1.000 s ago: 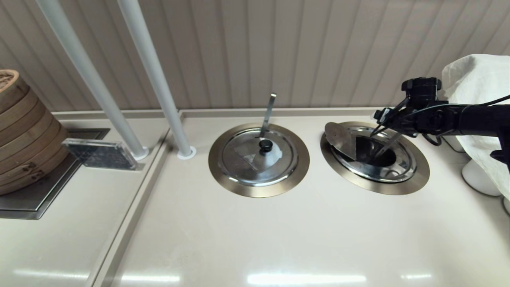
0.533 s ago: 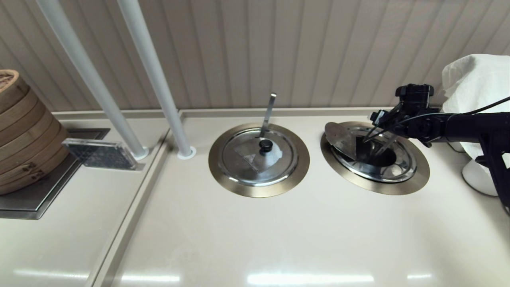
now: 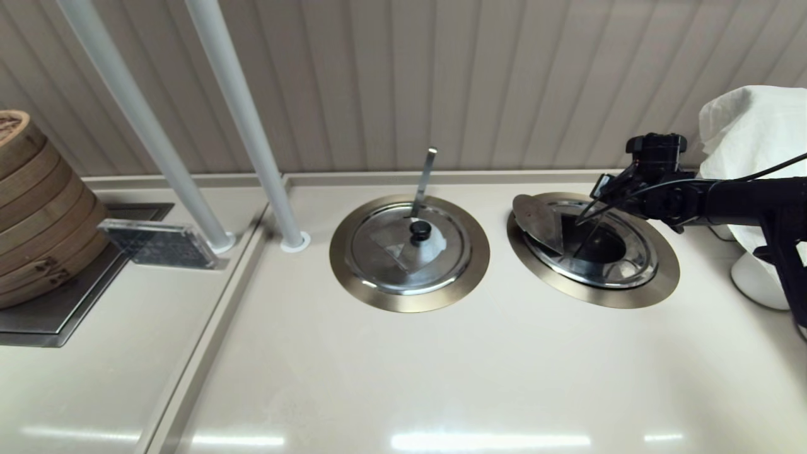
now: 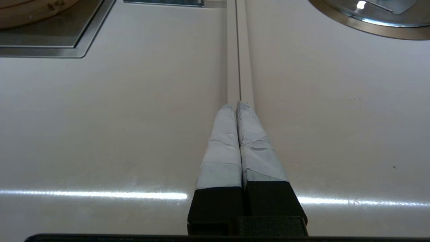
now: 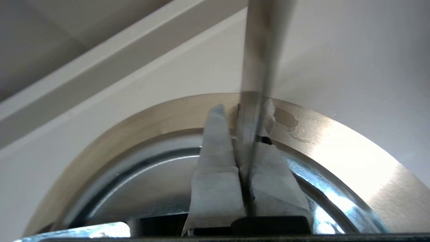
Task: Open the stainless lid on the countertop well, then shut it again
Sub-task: Stir with a spoon
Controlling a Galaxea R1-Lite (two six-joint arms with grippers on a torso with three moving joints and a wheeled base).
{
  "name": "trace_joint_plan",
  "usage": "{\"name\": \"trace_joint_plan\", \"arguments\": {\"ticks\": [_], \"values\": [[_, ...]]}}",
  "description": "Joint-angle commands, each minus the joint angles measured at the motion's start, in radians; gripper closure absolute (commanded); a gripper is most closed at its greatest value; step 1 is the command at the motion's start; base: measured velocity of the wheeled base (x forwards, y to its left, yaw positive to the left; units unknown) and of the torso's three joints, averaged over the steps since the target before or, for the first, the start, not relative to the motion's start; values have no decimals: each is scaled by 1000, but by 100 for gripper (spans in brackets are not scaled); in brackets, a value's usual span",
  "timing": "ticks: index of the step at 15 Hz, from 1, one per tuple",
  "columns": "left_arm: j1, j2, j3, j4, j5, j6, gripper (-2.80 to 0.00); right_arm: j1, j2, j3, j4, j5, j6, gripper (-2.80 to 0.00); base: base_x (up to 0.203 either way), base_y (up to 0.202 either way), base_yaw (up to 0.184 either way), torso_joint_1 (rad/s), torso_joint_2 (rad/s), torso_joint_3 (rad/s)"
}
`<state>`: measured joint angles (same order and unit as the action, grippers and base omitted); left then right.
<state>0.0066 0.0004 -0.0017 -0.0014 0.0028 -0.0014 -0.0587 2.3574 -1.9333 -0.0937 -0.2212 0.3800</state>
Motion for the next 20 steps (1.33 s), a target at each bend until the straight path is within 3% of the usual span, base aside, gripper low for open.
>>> {"name": "trace_joint_plan", "arguments": {"ticks": [1, 12, 18, 20], "values": [[0, 1, 0, 0, 0, 0, 0, 8, -35, 23, 0, 0, 3, 0, 0, 0, 0, 0, 0, 0], [0, 1, 0, 0, 0, 0, 0, 68, -370, 225, -1, 5, 1, 0, 0, 0, 0, 0, 0, 0], [0, 1, 0, 0, 0, 0, 0, 71, -414, 253, 0, 13, 0, 0, 0, 0, 0, 0, 0, 0], [0, 1, 0, 0, 0, 0, 0, 76, -441, 284, 4, 32, -35, 0, 0, 0, 0, 0, 0, 0]]}}
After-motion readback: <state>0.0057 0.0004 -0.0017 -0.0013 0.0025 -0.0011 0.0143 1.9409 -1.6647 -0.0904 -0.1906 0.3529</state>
